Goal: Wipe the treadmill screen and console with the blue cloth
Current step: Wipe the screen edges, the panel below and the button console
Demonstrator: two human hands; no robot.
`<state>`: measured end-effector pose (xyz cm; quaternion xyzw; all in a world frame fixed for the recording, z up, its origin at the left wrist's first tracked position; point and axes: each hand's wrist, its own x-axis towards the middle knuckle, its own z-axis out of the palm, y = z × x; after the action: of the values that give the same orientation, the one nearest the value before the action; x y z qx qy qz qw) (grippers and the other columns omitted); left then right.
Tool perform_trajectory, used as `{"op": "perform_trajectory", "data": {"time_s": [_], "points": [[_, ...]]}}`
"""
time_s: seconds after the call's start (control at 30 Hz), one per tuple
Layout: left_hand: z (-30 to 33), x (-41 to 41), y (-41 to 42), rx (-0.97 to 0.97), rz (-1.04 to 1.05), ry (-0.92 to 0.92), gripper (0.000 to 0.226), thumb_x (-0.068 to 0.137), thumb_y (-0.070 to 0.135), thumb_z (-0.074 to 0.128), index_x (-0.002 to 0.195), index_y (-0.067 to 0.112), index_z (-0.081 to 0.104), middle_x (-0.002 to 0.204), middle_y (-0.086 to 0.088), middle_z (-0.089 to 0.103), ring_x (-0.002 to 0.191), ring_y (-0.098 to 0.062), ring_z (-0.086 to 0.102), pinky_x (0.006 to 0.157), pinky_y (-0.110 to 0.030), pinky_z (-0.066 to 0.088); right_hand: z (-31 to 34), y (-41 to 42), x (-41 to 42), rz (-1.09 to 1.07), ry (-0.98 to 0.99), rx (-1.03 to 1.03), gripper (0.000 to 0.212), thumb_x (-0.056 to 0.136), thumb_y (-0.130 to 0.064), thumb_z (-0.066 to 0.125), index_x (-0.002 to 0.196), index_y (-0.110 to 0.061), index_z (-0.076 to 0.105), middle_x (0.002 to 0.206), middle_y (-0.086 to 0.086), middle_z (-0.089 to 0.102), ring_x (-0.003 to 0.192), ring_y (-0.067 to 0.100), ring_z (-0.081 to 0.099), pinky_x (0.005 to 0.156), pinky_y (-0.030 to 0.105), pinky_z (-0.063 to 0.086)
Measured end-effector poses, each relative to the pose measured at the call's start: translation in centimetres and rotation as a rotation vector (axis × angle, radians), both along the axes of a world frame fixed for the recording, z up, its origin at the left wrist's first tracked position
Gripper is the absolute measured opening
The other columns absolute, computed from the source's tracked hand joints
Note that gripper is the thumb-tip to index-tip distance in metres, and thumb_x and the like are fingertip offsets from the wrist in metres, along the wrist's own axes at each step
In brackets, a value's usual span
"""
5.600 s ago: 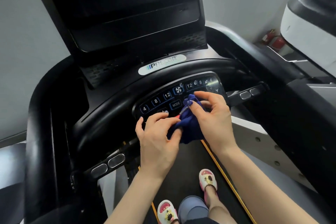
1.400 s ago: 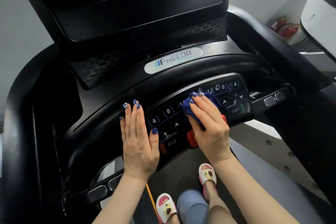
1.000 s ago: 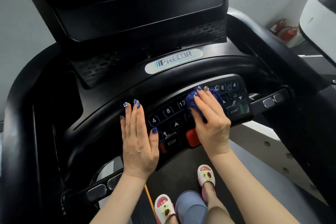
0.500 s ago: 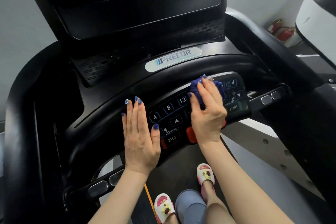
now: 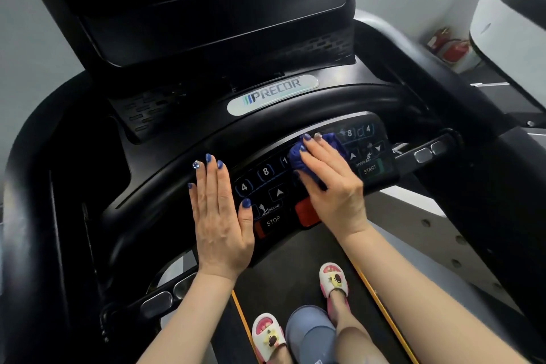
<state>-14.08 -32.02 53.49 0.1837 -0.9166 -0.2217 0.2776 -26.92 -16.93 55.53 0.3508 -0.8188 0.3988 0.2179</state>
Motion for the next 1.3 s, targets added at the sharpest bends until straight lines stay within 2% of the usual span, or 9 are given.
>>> {"op": "perform_trajectory", "data": {"time_s": [0.17,0.3,0.4,0.57,0.67,0.8,0.93,1.13,1.3], "points": [[0.0,0.0,0.1,-0.043,0.013,0.006,0.062,0.106,0.035,0.023,0.154,-0.004,0.02,0.164,-0.019,0.013,0.154,-0.032,0.004,0.124,-0.049,0.006,0.3,-0.2,0.0,-0.203,-0.094,-0.099,0.032,0.086,-0.009,0.068,0.116,0.0,0.068,0.129,0.013,0.062,0.126,0.029,0.056,0.11,0.041,0.042],[-0.1,-0.1,0.0,-0.095,-0.022,0.006,0.061,0.107,0.035,0.022,0.154,-0.004,0.022,0.164,-0.019,0.014,0.153,-0.033,0.007,0.124,-0.05,0.005,-0.5,-2.3,3.2,-0.019,-0.041,-0.035,0.03,0.087,-0.004,0.07,0.117,0.0,0.069,0.13,0.013,0.062,0.128,0.028,0.055,0.107,0.049,0.044],[-0.3,0.0,-0.1,-0.135,-0.046,-0.004,0.062,0.107,0.037,0.022,0.153,-0.004,0.023,0.163,-0.019,0.015,0.153,-0.034,0.008,0.124,-0.051,0.005,-0.5,-0.2,1.8,0.133,0.016,0.044,0.028,0.087,-0.003,0.073,0.114,0.0,0.07,0.131,0.013,0.062,0.128,0.027,0.055,0.104,0.049,0.047],[-0.2,0.1,0.0,-0.152,-0.053,-0.022,0.064,0.105,0.037,0.025,0.154,-0.002,0.019,0.165,-0.015,0.01,0.153,-0.033,0.006,0.124,-0.051,0.003,0.2,3.3,-1.4,0.053,-0.027,0.03,0.027,0.086,-0.003,0.072,0.113,0.0,0.071,0.128,0.012,0.063,0.126,0.025,0.057,0.102,0.049,0.048],[-0.2,0.0,0.0,-0.151,-0.04,-0.031,0.064,0.102,0.034,0.031,0.155,-0.002,0.02,0.165,-0.013,0.008,0.154,-0.032,0.005,0.124,-0.051,0.003,0.0,1.9,0.2,-0.052,-0.06,0.019,0.028,0.086,-0.004,0.072,0.114,-0.001,0.071,0.128,0.011,0.064,0.125,0.025,0.058,0.103,0.049,0.047],[-0.2,0.0,0.0,-0.169,-0.047,-0.04,0.064,0.104,0.037,0.027,0.154,-0.002,0.021,0.165,-0.014,0.01,0.153,-0.033,0.007,0.124,-0.052,0.005,-0.5,-0.7,3.9,0.121,-0.022,0.074,0.027,0.087,-0.002,0.072,0.114,-0.001,0.071,0.131,0.012,0.062,0.128,0.025,0.055,0.103,0.049,0.047],[-0.2,0.2,0.0,-0.165,-0.056,-0.044,0.064,0.106,0.039,0.021,0.154,-0.003,0.02,0.165,-0.016,0.012,0.153,-0.035,0.009,0.124,-0.053,0.006,-0.4,1.5,2.2,0.22,0.016,0.123,0.024,0.087,-0.003,0.073,0.111,-0.001,0.072,0.131,0.011,0.063,0.128,0.024,0.055,0.1,0.047,0.05],[-0.3,0.1,0.0,-0.151,-0.057,-0.03,0.063,0.105,0.038,0.021,0.154,-0.002,0.018,0.165,-0.014,0.01,0.153,-0.035,0.009,0.124,-0.053,0.005,0.3,5.0,-1.1,0.064,-0.052,0.093,0.027,0.089,-0.008,0.068,0.115,-0.001,0.07,0.129,0.011,0.063,0.126,0.023,0.057,0.104,0.045,0.048],[-0.2,0.1,0.1,-0.155,-0.046,-0.018,0.063,0.102,0.031,0.032,0.153,-0.003,0.021,0.164,-0.014,0.012,0.154,-0.032,0.006,0.124,-0.051,0.004,-0.5,3.0,1.0,-0.092,-0.076,0.039,0.032,0.084,-0.001,0.074,0.116,0.0,0.069,0.129,0.012,0.063,0.126,0.027,0.056,0.109,0.039,0.043]]}}
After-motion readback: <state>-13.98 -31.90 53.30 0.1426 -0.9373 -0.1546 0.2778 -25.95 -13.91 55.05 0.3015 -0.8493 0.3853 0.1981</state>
